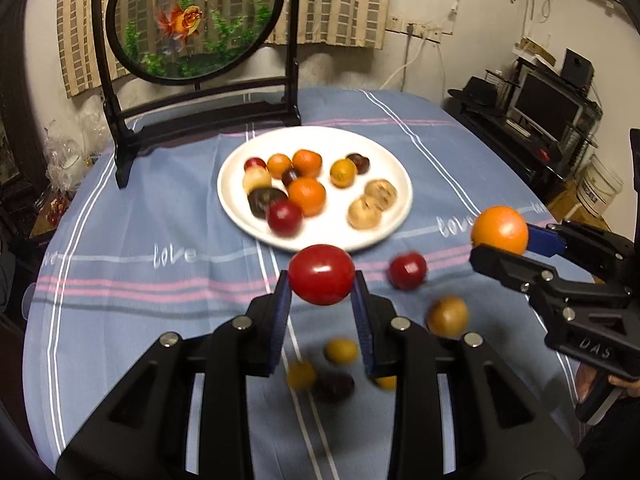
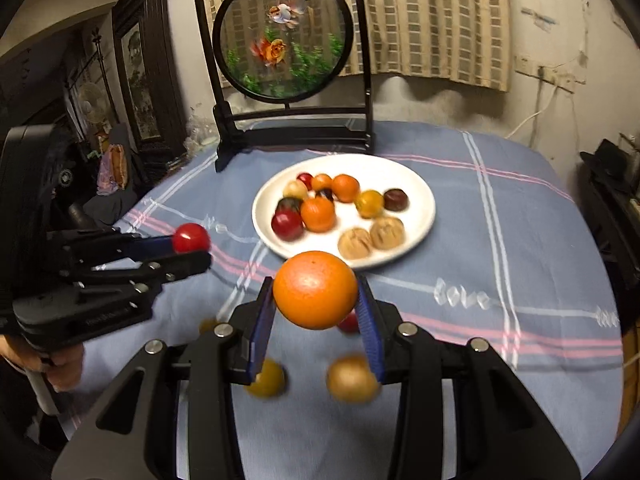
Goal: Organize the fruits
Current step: 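Carry the red tomato and tangerine over the white plate and open both grippers, then withdraw both open grippers from the plate back to the fruit cluster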
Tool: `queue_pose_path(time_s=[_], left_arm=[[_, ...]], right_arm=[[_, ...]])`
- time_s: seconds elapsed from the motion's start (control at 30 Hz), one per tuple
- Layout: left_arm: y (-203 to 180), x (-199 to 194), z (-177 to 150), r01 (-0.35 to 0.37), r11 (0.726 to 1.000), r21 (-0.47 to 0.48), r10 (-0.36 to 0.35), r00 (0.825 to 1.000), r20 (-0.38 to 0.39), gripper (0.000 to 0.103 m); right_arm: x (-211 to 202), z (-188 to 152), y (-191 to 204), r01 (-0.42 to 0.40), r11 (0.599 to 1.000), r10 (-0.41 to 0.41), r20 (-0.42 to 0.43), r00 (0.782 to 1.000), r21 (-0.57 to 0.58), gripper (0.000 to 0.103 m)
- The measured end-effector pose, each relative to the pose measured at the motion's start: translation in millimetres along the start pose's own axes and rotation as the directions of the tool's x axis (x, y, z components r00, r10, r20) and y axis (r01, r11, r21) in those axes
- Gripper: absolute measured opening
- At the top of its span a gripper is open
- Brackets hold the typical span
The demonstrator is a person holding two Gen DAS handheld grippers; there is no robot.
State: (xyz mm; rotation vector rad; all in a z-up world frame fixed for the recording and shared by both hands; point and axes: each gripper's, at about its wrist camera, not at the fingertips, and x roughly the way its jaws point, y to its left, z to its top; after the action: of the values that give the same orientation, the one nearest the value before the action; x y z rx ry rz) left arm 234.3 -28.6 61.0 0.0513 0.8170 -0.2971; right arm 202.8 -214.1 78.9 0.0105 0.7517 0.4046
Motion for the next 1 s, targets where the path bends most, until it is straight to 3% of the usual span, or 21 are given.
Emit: queue_pose_path(time_s=[0.33,0.63,0.7,0.73,0.77,0.93,0.97,1.0], left_arm=[[39,84,51,-0.002,0.996,-0.086,-0.003,0.998,-0.058,0.031],[57,136,67,-0.001,0.987,-0.158,-0.014,0.995,-0.095,0.032],[60,140,68,-0.006,0.985,-0.173,-0.008,0.997,-0.082,0.041],[60,139,68,-0.011,0.984,-0.176,-0.001,0.998,-0.07,0.054],[61,139,68,-0.027,0.984,-0.177,0.016,0.998,-0.063,0.06],[59,129,68,-0.026,0.985,-0.172,0.019,0.999,-0.042,0.067],[59,127,68,-0.029,0.985,-0.17,0.023,0.999,-0.039,0.068],[59,124,67,-0.032,0.985,-0.169,0.025,0.999,-0.039,0.068]], right_arm=[[85,48,-13,0.011,1.0,-0.011,-0.051,0.999,-0.006,0.04],[149,60,-30,0.036,0.998,-0.03,-0.112,0.993,0.053,0.04],[156,61,-33,0.032,0.997,-0.022,-0.134,0.991,0.076,0.041],[158,61,-35,0.035,0.995,-0.023,-0.136,0.99,0.089,0.041],[159,60,-36,0.038,0.994,-0.025,-0.132,0.991,0.098,0.041],[145,61,-42,0.032,0.992,-0.022,-0.08,0.997,0.126,0.044],[140,61,-42,0.027,0.991,-0.019,-0.063,0.998,0.127,0.046],[135,63,-42,0.044,0.991,-0.037,-0.053,0.998,0.124,0.057]])
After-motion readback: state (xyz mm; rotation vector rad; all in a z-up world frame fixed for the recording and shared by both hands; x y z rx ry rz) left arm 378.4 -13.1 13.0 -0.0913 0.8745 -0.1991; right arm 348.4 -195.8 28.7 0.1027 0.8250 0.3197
